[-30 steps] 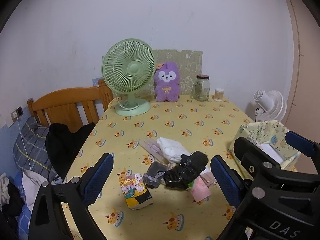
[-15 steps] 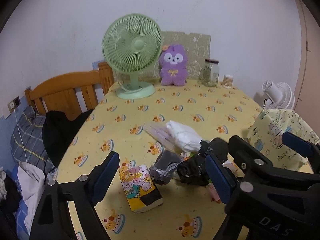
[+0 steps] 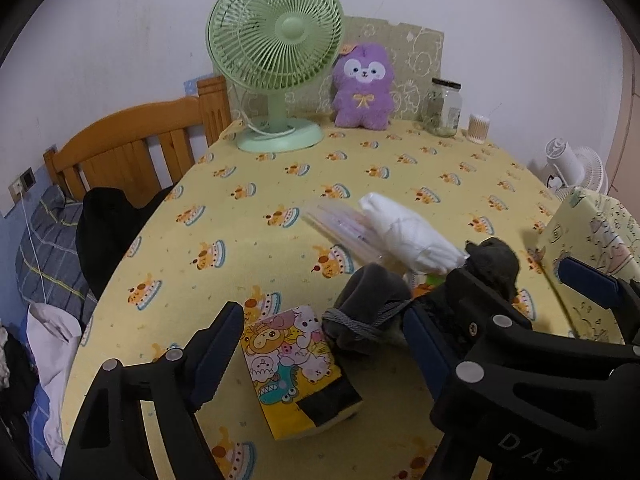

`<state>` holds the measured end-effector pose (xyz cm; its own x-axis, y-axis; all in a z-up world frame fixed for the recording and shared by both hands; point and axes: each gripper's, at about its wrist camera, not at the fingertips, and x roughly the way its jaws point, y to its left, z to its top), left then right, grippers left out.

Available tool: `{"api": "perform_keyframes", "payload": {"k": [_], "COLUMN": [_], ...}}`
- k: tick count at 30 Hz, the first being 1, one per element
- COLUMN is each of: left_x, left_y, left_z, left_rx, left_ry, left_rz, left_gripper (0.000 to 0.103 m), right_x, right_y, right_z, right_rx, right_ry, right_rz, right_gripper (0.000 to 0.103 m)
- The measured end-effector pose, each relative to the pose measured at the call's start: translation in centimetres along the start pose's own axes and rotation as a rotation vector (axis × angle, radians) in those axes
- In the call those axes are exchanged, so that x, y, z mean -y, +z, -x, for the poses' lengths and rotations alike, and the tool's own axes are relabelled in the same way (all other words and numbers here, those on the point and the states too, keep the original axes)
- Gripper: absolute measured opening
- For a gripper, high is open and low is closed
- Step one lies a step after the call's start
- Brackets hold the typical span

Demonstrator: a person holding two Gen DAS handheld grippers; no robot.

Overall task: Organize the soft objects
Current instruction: 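Move both tools forward toward the pile of soft items, then grasp the black plastic bundle with the right tool while the left tool grasps the grey sock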

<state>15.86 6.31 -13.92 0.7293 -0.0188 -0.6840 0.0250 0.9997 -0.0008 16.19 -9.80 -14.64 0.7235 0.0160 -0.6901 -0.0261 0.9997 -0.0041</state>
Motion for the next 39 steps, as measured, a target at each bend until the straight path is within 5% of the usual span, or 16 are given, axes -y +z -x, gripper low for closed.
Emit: {"api": "perform_keyframes", "payload": {"k": [5,8,24,28,39], "left_x": [-0.1,0.2,2.3,2.3,2.2], "left_y": [-0.4,-0.5,1.0,1.4,1.7], "left_z": [-1.3,-1.5,-1.6,-2.4,-2.9], "left_rx": [-0.034,-0.040,-0.029,-0.037,-0.057], "left_ry": [-0.014,-0.023,-0.035,-0.078,-0.101], "left_rz": [0.003,-0.005,-0.038,-0.028,-0.052], "left_gripper": [0.083,0.082,0.082,0.050,0.030], "right_x": [-0.3,-0.3,1.9,2.4,1.3], "right_y": [-0.1,-0.3,0.1,0.4,0.9], "right_z": [-1.8,-2.5,-1.7,-1.9,-3.1], "right_rx": [-0.034,-0.052,-0.044,-0.043,-0.074], "right_ry": [0.016,0.031,0.017,0.014,0.044], "right_rz": [-0.005,-0.013,-0.050,-0.065,-0.046], "right_gripper": [0.102,0.081,0.067,0.067,0.067]}}
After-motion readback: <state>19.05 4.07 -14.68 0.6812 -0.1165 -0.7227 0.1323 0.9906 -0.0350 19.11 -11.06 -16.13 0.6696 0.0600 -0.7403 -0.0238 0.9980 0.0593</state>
